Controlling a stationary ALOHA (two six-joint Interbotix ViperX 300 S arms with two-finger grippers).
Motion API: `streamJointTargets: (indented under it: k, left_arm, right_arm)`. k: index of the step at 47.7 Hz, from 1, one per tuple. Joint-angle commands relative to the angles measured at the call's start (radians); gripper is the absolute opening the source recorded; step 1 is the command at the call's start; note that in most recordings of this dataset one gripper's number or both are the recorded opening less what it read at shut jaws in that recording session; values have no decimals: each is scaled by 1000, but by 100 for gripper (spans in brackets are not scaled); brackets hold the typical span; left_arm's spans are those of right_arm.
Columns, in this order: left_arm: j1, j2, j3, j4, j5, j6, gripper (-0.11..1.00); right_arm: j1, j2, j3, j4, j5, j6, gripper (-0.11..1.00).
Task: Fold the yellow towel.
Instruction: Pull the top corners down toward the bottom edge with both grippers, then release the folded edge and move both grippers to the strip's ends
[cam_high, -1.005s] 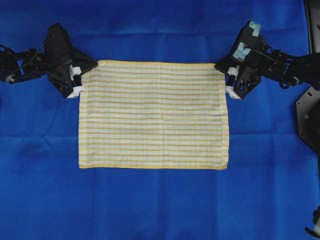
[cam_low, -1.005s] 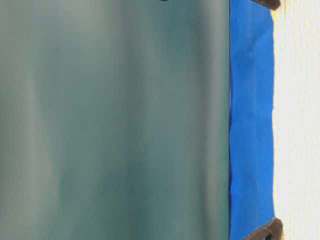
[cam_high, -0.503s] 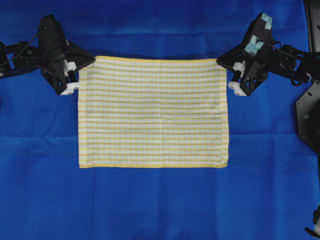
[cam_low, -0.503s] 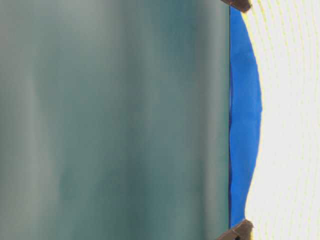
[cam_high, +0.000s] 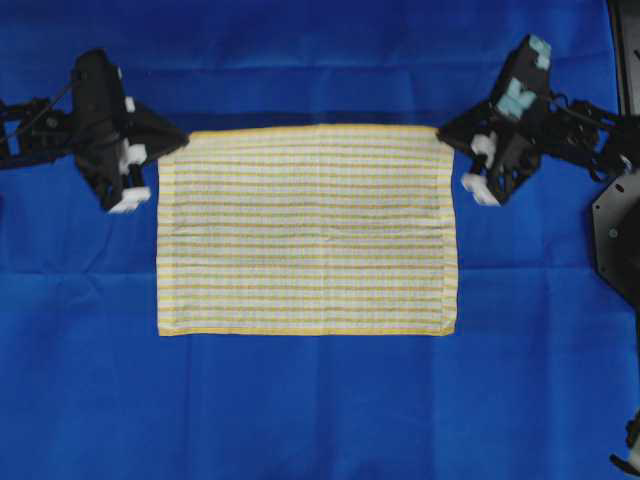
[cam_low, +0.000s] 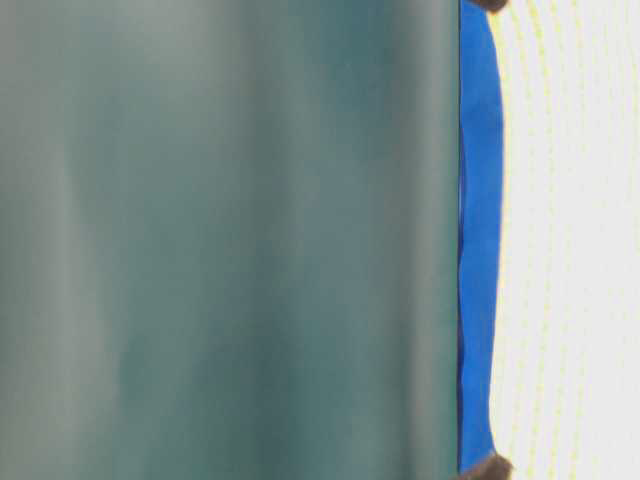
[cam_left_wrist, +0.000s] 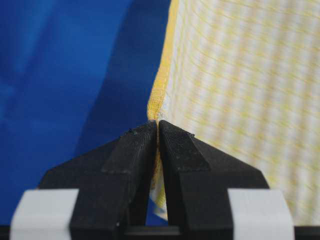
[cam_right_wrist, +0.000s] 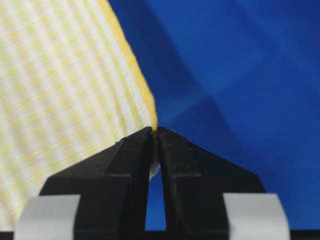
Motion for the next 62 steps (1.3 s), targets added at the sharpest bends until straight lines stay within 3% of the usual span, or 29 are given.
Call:
streamJointTargets:
  k: [1,19,34,42,62]
  left_arm:
    - [-54,-48,20,-3,-3,-9,3]
    - [-339,-89,63,-3,-11,-167,3]
    - [-492,-52,35,-8,-9,-242,3]
    - [-543,-21,5,-5,-6,-245,3]
    - [-548,-5,-12,-8,18,-249,3]
  right_arm:
    - [55,-46,12,37,-5,-2,4]
    - [362,-138,71,193,-8,-2,4]
    - [569,-112,64,291,-38,-2,4]
    - [620,-80,51,321,-43,-2,4]
    - [670,-41,26,322,-32,-3,4]
